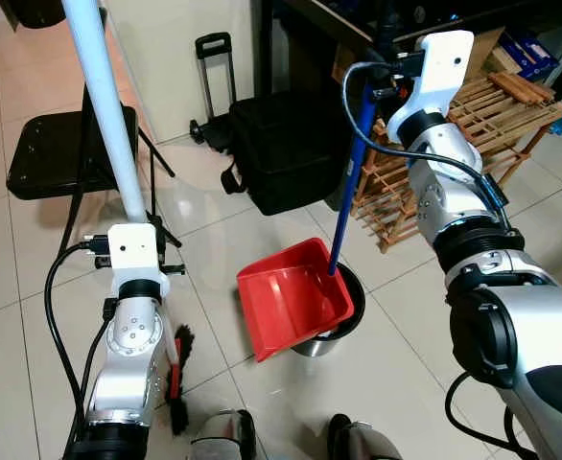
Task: Sweep floor
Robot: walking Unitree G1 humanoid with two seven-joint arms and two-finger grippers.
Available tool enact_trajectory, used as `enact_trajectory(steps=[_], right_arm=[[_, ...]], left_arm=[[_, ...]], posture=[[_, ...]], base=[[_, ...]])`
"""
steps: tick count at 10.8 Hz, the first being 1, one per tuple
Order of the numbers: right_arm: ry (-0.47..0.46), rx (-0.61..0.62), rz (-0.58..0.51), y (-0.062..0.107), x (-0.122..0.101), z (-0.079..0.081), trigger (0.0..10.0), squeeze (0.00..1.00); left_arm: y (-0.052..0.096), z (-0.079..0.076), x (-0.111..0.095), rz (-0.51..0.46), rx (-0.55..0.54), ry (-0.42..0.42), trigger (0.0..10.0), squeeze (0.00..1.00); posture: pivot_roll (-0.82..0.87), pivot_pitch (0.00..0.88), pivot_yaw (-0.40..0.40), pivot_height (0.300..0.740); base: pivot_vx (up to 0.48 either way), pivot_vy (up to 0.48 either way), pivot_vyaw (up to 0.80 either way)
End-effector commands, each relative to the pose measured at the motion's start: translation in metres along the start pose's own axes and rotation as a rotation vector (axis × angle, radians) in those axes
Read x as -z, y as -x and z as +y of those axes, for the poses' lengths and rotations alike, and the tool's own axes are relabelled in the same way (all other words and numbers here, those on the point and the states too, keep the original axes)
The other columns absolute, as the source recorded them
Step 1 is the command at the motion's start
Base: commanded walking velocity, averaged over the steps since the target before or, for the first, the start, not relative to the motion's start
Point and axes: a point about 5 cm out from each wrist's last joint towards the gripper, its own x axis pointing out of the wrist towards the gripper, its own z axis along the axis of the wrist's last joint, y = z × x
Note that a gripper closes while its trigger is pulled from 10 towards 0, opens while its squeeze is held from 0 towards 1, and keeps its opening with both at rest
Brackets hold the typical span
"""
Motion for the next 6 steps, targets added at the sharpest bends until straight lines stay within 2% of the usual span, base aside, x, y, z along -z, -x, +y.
enact_trajectory(steps=[1, 6], right_arm=[[0.005, -0.011, -0.023, -0.001, -0.0047, 0.0004, 10.0, 0.0], [0.007, -0.007, -0.015, -0.0002, -0.0035, -0.0013, 10.0, 0.0]], left_arm=[[-0.0018, 0.0004, -0.0051, -0.023, -0.017, 0.009, 10.0, 0.0], [-0.0014, 0.0005, -0.0051, -0.022, -0.018, 0.008, 10.0, 0.0]], posture=[[0.06, 0.14, 0.0, 0.74], [0.06, 0.152, -0.002, 0.74]], base=[[-0.251, 0.0, 0.0], [-0.25, 0.0, 0.0]])
